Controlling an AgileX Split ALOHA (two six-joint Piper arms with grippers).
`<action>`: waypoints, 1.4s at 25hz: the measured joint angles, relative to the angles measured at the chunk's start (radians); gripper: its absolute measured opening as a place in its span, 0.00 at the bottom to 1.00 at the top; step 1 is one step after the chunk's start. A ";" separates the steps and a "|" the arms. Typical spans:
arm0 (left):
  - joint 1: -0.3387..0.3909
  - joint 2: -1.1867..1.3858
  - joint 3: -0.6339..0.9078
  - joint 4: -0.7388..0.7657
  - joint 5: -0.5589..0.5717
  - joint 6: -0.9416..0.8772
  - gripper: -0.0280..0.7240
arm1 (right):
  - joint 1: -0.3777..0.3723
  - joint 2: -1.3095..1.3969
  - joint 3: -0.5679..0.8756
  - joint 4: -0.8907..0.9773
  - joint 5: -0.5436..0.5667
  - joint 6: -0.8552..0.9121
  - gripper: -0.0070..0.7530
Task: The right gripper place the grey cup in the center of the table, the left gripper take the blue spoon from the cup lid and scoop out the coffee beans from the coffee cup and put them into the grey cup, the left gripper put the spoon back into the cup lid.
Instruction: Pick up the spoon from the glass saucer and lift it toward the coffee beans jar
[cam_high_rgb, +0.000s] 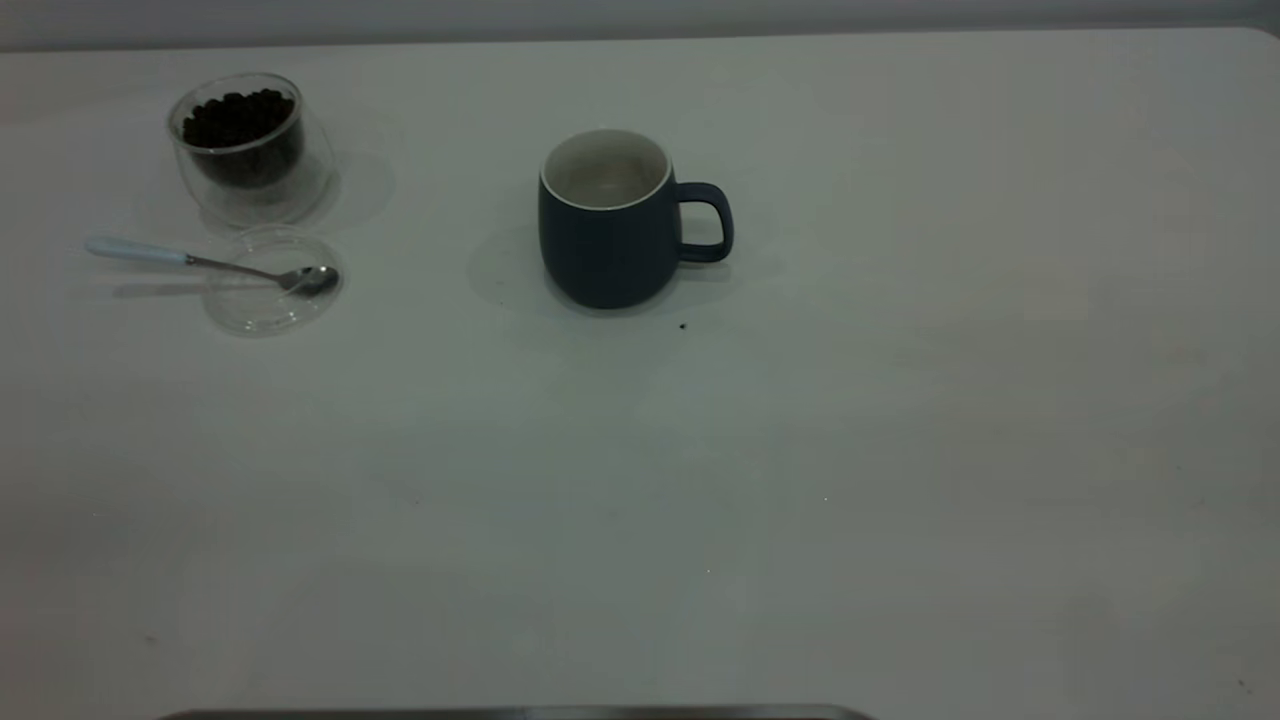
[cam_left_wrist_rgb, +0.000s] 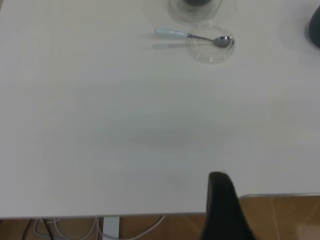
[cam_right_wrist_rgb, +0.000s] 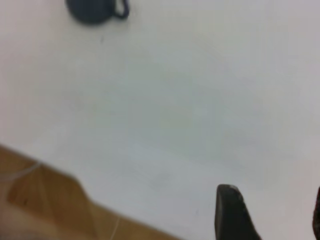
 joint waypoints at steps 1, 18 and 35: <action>0.000 0.000 0.000 0.000 0.000 0.000 0.74 | -0.019 -0.037 0.000 0.000 0.002 0.000 0.48; 0.000 0.000 0.000 0.000 0.000 0.000 0.74 | -0.236 -0.095 0.000 -0.001 0.010 0.001 0.48; 0.000 0.000 0.000 0.000 0.000 -0.001 0.74 | -0.236 -0.095 0.000 0.000 0.010 0.002 0.48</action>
